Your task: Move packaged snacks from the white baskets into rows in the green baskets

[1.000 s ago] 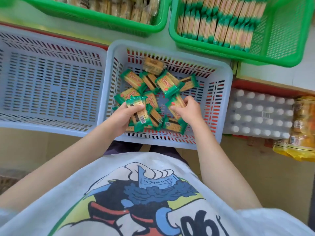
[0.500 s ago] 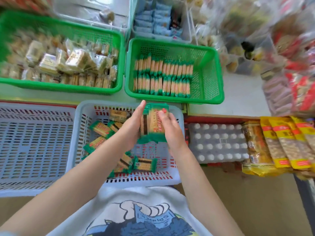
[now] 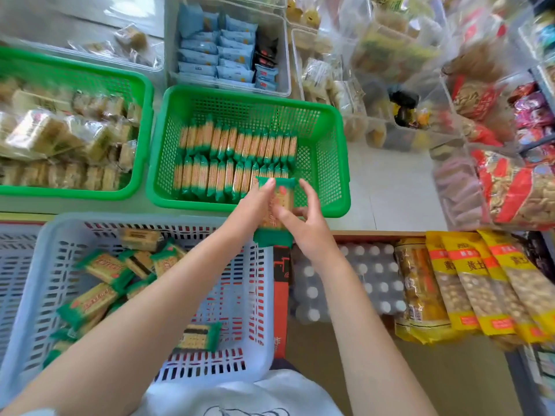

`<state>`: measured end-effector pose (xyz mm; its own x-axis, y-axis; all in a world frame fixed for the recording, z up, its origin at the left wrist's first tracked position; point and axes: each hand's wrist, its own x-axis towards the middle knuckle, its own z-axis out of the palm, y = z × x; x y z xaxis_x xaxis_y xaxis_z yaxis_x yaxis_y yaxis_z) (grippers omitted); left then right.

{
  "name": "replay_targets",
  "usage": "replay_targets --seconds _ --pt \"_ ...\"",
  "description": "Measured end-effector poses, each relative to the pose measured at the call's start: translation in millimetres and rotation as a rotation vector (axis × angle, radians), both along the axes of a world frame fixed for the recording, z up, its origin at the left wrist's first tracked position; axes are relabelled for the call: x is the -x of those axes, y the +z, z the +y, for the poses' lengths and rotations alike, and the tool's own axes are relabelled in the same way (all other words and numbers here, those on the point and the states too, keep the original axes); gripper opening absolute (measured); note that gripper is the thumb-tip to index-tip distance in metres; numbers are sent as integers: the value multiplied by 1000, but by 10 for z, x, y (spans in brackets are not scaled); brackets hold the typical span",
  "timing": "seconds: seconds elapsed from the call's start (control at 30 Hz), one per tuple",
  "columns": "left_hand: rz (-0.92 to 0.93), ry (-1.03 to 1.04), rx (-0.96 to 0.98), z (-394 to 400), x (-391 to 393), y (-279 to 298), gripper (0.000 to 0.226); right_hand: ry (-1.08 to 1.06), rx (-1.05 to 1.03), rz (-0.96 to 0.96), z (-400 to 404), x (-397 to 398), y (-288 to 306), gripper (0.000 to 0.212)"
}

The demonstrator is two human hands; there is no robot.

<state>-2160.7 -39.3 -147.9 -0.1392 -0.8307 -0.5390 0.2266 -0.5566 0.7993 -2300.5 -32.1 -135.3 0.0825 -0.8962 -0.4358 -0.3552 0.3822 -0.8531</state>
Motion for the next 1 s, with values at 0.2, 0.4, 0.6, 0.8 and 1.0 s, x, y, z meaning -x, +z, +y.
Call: replay_targets --seconds 0.2,0.4,0.6,0.8,1.0 --pt "-902 -144 228 -226 -5 -568 53 -151 41 253 -906 374 -179 111" --pt "-1139 -292 277 -171 -46 -795 36 111 45 992 -1383 291 -563 113" --pt "-1142 -280 286 -165 -49 -835 36 295 -69 1181 -1495 188 -908 103" --pt "-1152 -293 301 -164 -51 -870 36 204 -66 1066 -1527 322 -935 105" --pt "-1165 -310 317 -156 -58 -871 38 274 -195 965 -1542 323 -994 100"
